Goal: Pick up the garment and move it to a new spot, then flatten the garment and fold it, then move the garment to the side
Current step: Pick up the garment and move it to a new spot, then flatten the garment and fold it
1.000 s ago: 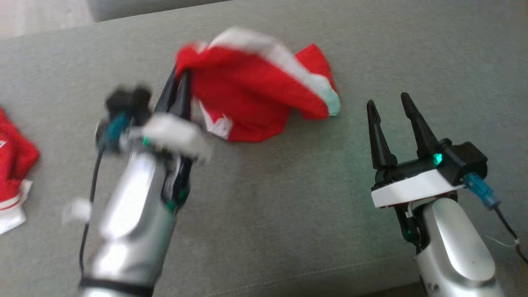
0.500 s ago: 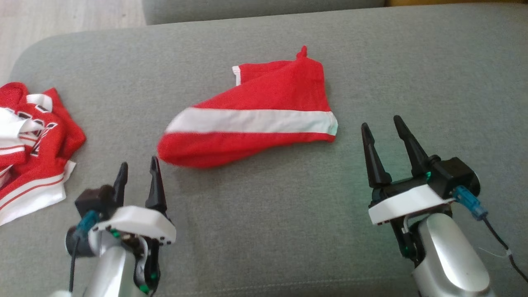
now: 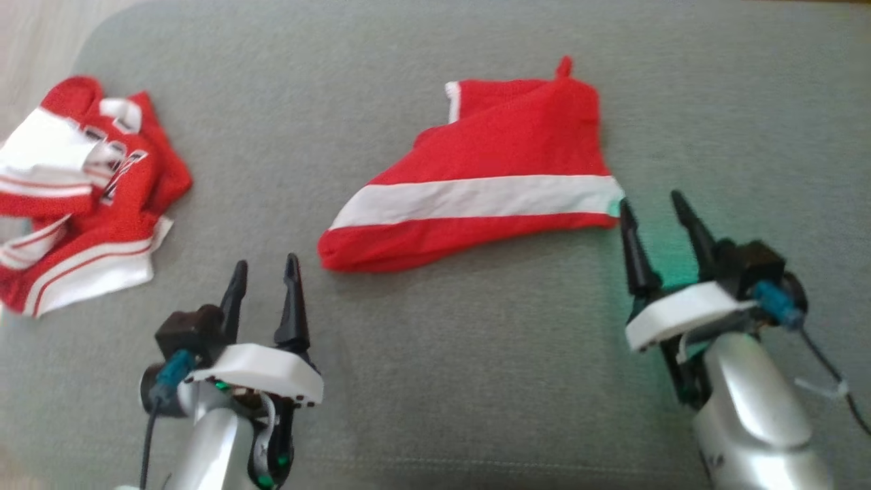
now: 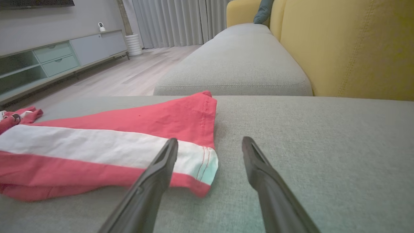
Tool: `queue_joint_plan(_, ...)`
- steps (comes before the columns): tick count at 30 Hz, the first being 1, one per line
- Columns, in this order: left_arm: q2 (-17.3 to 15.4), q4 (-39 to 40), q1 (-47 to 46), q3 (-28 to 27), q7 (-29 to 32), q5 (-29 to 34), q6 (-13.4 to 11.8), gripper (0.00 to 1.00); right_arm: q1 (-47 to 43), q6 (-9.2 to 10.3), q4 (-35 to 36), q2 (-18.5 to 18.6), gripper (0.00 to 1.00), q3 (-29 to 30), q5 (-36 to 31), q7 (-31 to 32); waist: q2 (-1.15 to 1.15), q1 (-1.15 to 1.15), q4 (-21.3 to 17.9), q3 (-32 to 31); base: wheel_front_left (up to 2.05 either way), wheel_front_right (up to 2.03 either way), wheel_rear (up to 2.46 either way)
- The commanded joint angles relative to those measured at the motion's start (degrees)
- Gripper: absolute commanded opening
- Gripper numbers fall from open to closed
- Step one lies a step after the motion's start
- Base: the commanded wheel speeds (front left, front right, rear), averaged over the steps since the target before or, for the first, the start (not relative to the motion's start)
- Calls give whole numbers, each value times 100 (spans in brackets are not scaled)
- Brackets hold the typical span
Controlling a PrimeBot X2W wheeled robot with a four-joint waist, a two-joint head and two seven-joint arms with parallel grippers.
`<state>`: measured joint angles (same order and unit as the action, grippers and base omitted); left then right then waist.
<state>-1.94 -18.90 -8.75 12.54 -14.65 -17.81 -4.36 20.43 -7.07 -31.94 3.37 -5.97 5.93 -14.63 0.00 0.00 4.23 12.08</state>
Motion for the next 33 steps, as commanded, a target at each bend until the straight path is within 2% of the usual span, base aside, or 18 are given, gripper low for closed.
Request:
queue_joint_plan(1,-95,207,-261,-132,-35,-32,-22,100,268,-42,20,-34,100,-47,-41,-37,0,0,199,166,0,0,0)
queue_joint_plan(9,-94,291,-316,14,-35,-54,-48,100,720,-42,-1172,32,100,365,-338,-37,0,0,562,326,0,0,0)
queue_joint_plan(10,-94,302,-316,18,-35,-60,-53,100,747,-42,-1291,28,88,407,-366,-37,0,0,584,328,0,0,0)
queue_joint_plan(11,-94,302,-316,18,-35,-60,-53,100,747,-42,-1291,28,88,407,-366,-37,0,0,584,328,0,0,0)
queue_joint_plan(12,-94,311,-313,21,-35,-66,-55,100,771,-42,-1369,22,64,440,-382,-37,0,0,599,328,0,0,0)
queue_joint_plan(14,-94,328,-311,21,-35,-81,-59,100,794,-42,-1437,12,0,481,-422,-37,0,0,616,326,0,0,0)
queue_joint_plan(19,-94,330,-289,-2,-35,-106,-55,100,751,-42,-1439,-13,0,526,-424,-37,0,0,528,275,0,0,0)
queue_joint_plan(33,-94,228,-114,197,-35,-263,3,100,-205,-42,-328,-1,0,645,-538,-37,0,0,-164,-214,0,0,0)
